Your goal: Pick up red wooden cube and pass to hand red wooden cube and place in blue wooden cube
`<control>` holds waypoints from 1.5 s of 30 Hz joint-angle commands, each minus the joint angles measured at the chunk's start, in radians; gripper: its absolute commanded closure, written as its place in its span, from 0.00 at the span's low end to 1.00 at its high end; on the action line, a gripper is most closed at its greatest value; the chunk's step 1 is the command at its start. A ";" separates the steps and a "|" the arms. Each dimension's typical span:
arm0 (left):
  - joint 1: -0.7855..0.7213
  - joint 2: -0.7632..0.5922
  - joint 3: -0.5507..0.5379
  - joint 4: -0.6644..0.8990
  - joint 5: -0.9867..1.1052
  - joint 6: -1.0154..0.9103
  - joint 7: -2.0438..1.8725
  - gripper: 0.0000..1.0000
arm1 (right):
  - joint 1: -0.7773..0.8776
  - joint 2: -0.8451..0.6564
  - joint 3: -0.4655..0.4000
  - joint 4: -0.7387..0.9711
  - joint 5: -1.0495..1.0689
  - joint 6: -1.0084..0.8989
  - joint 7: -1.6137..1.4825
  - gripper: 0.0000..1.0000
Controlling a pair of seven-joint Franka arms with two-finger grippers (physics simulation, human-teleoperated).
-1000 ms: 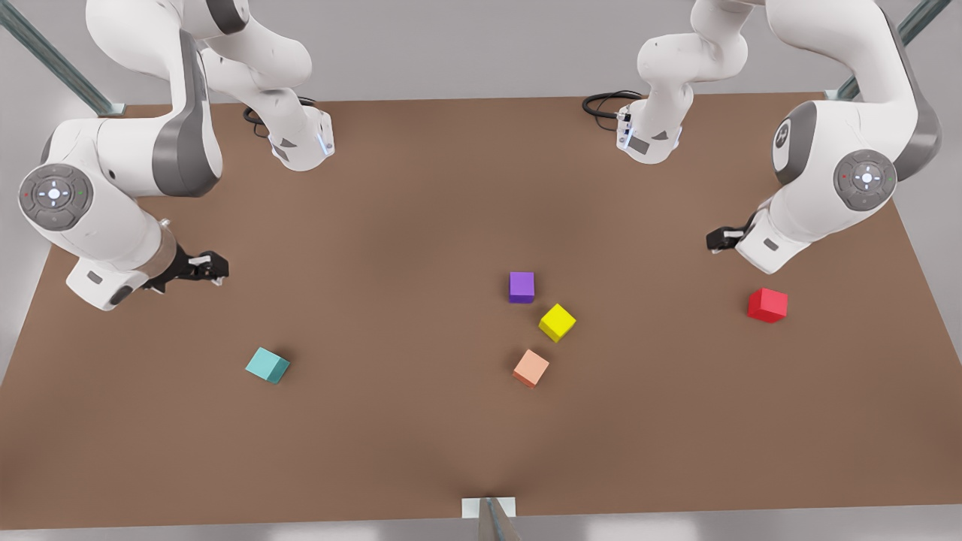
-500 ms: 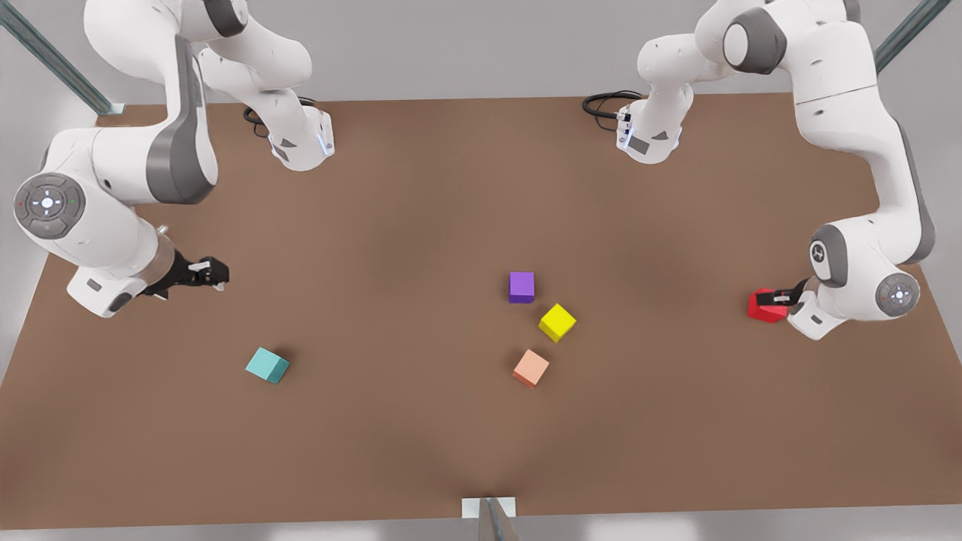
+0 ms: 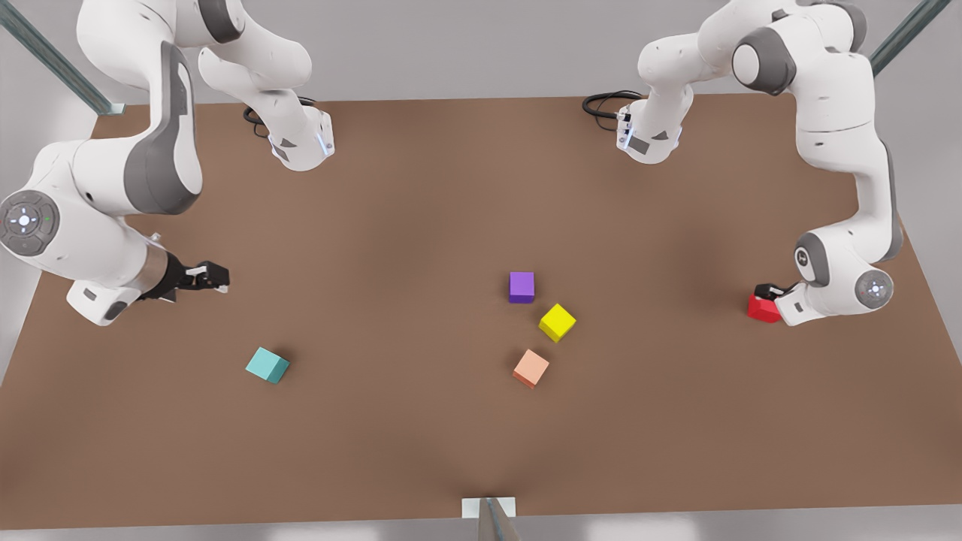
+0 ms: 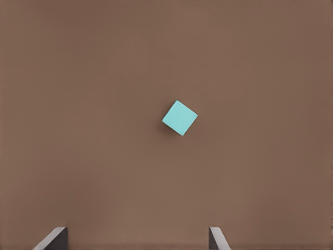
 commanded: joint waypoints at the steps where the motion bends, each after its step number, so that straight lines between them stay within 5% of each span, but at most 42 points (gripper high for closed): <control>1: 0.011 0.018 0.000 -0.001 0.001 0.082 0.374 0.00 | 0.000 -0.001 0.000 0.000 -0.001 -0.013 -0.012 0.00; 22: 0.016 0.081 -0.001 -0.005 -0.001 0.079 0.075 0.00 | -0.007 0.003 0.000 -0.008 0.004 -0.024 -0.061 0.00; 24: 0.011 0.079 -0.003 -0.005 -0.001 0.079 0.077 0.33 | -0.007 0.006 0.000 -0.008 0.004 -0.024 -0.061 0.00; 28: 0.011 0.058 -0.023 0.001 0.001 0.048 0.073 0.33 | -0.007 0.016 0.003 0.000 0.013 -0.024 -0.084 0.00; 31: -0.006 0.060 -0.098 0.266 -0.057 -0.375 -0.150 0.33 | 0.000 0.222 0.010 -0.003 0.474 -0.032 -0.502 0.00; 34: -0.006 0.086 -0.251 0.371 -0.437 -0.584 -0.431 0.33 | 0.033 0.437 0.047 0.012 0.962 -0.018 -0.810 0.00; 38: -0.007 0.319 -0.599 0.607 -0.800 -0.533 -0.706 0.33 | 0.046 0.532 0.113 0.119 1.191 -0.007 -1.320 0.00; 41: -0.014 0.489 -0.837 0.607 -1.079 -0.230 -0.697 0.33 | 0.053 0.546 0.130 0.155 1.194 0.182 -1.811 0.00; 45: -0.009 0.509 -0.857 0.608 -1.081 -0.203 -0.683 0.33 | 0.047 0.560 0.132 0.141 1.303 0.228 -2.117 0.00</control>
